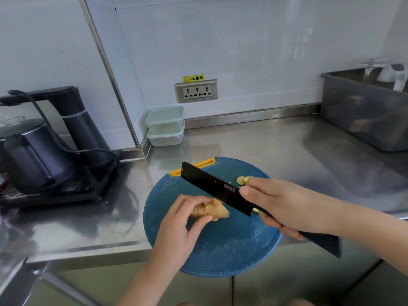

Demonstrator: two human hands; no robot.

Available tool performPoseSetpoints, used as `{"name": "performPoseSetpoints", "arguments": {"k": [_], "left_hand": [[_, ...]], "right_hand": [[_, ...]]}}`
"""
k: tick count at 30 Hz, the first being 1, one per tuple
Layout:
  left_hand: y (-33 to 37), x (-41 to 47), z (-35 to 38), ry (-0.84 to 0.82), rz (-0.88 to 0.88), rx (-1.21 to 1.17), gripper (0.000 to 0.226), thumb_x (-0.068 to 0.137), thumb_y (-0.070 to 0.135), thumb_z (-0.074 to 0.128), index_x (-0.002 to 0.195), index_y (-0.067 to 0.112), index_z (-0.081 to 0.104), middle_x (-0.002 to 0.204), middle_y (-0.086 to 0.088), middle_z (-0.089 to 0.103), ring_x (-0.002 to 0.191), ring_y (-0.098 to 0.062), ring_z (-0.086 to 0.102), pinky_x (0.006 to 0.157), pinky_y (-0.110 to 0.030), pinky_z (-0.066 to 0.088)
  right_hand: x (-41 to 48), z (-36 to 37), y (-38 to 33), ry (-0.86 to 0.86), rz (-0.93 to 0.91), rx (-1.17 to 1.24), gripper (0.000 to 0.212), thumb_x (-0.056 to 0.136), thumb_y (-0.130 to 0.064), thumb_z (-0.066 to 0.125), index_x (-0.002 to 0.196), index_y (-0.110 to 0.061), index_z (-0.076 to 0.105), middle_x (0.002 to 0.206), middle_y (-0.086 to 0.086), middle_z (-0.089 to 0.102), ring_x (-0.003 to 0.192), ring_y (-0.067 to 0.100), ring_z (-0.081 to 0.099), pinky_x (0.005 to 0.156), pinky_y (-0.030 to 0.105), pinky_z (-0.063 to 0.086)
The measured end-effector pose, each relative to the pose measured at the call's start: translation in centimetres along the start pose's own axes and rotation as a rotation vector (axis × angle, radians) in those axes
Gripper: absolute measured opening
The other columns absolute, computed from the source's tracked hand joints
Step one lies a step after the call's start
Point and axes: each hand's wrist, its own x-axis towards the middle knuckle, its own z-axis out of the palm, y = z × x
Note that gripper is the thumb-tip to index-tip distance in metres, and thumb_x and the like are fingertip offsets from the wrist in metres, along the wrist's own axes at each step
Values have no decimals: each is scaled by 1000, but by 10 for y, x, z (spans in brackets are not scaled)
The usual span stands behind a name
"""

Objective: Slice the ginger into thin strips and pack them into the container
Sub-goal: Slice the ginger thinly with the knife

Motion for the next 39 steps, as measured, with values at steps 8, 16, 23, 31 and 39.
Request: {"name": "performPoseSetpoints", "arguments": {"k": [8,16,23,31,39], "left_hand": [[-2,1,1,-2,29,15,28,86,29,67,110,39,57,101,22,50,97,1,53,81,-6,39],[-4,0,1,-22,61,24,33,86,22,66,115,36,58,103,21,47,100,2,51,84,-5,37],[-6,4,3,-6,125,115,30,87,39,54,117,40,57,101,26,43,105,1,39,90,-6,30],[-13,7,-1,-26,123,58,35,84,25,64,116,37,57,101,22,48,107,4,45,91,-8,35],[-15,7,0,-37,146,109,33,89,35,60,121,38,55,101,18,47,104,4,42,90,-7,32]], "right_hand": [[1,2,2,-13,-14,-4,36,101,-43,30,92,-9,40,62,13,41,29,15,30,38,28,32],[-1,0,5,-32,-14,3,38,101,-43,30,95,-7,39,63,10,42,32,16,31,39,29,34],[-1,1,8,-51,25,2,37,102,-43,27,101,-11,44,57,4,42,33,10,34,41,27,40],[2,7,8,25,5,25,35,102,-42,28,102,-11,45,62,10,37,31,11,27,36,25,33],[1,0,8,35,-4,44,38,102,-40,31,99,-5,45,64,10,35,33,9,26,36,25,31]]}}
